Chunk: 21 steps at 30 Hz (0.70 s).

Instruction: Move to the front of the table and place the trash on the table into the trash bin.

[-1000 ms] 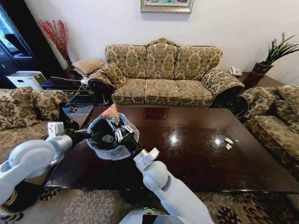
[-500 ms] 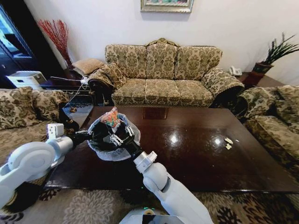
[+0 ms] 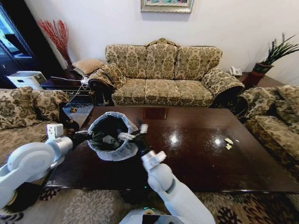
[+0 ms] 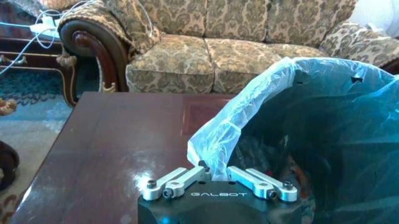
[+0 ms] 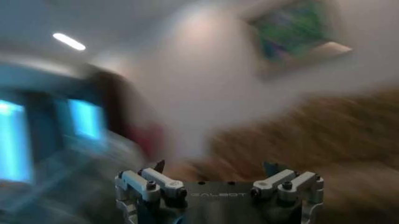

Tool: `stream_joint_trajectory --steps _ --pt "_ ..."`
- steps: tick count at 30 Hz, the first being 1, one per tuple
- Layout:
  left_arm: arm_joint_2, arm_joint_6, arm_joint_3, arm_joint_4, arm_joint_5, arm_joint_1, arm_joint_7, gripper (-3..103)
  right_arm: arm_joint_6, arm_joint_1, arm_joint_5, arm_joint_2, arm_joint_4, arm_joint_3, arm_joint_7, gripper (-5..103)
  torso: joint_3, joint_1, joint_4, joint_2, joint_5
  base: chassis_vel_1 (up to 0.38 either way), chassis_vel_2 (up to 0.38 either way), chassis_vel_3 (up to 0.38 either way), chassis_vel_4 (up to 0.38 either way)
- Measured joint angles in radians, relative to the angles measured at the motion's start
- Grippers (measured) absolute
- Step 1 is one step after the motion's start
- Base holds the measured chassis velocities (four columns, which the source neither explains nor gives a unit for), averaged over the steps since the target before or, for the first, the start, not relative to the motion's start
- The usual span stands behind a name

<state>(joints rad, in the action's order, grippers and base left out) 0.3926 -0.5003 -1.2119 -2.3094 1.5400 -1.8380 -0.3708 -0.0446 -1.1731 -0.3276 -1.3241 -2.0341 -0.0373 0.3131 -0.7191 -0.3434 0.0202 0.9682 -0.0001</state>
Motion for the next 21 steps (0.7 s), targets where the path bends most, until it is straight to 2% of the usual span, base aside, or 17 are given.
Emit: stream_joint_trajectory --steps 2,3,5,7,12,18,21 --pt "0.002 0.001 0.006 0.0 -0.005 0.005 0.001 0 0.003 -0.07 -0.039 0.022 0.022 0.105 0.011 100 0.0 0.0 -0.0002 0.0 0.001 0.0 0.0 0.0 0.0" --pt "0.002 0.001 0.006 0.0 -0.005 0.005 0.001 0 0.003 -0.07 -0.039 0.022 0.022 0.105 0.011 100 0.0 0.0 -0.0002 0.0 0.001 0.0 0.0 0.0 0.0" --pt "0.007 0.0 0.013 0.002 -0.011 0.006 0.003 0 -0.011 -0.128 -0.082 0.043 0.045 0.224 0.005 100 0.0 0.0 -0.0003 0.0 0.0003 -0.021 -0.025 0.01 0.02" --pt "0.01 0.001 0.013 0.003 -0.013 0.007 0.004 0 -0.012 -0.15 -0.122 0.049 0.046 0.277 -0.002 100 0.0 0.0 -0.0001 0.0 0.0001 -0.056 -0.05 0.056 0.057" --pt "0.02 0.001 0.011 0.003 -0.015 0.004 0.004 0 -0.011 -0.16 -0.175 0.04 0.046 0.369 -0.017 100 0.0 0.0 0.0003 0.0 0.0001 -0.079 -0.076 0.107 0.099" --pt "0.027 -0.006 0.011 0.008 -0.024 -0.001 0.004 0 -0.009 -0.17 -0.19 0.033 0.048 0.44 -0.022 100 0.0 0.0 0.0002 0.0 0.0 -0.187 -0.173 0.212 0.175" --pt "0.003 -0.054 0.0 0.026 -0.03 -0.006 -0.005 0 -0.019 -0.184 -0.157 0.039 0.053 0.478 -0.036 100 0.0 0.0 0.0001 0.0 0.0002 -0.283 -0.277 0.268 0.267"
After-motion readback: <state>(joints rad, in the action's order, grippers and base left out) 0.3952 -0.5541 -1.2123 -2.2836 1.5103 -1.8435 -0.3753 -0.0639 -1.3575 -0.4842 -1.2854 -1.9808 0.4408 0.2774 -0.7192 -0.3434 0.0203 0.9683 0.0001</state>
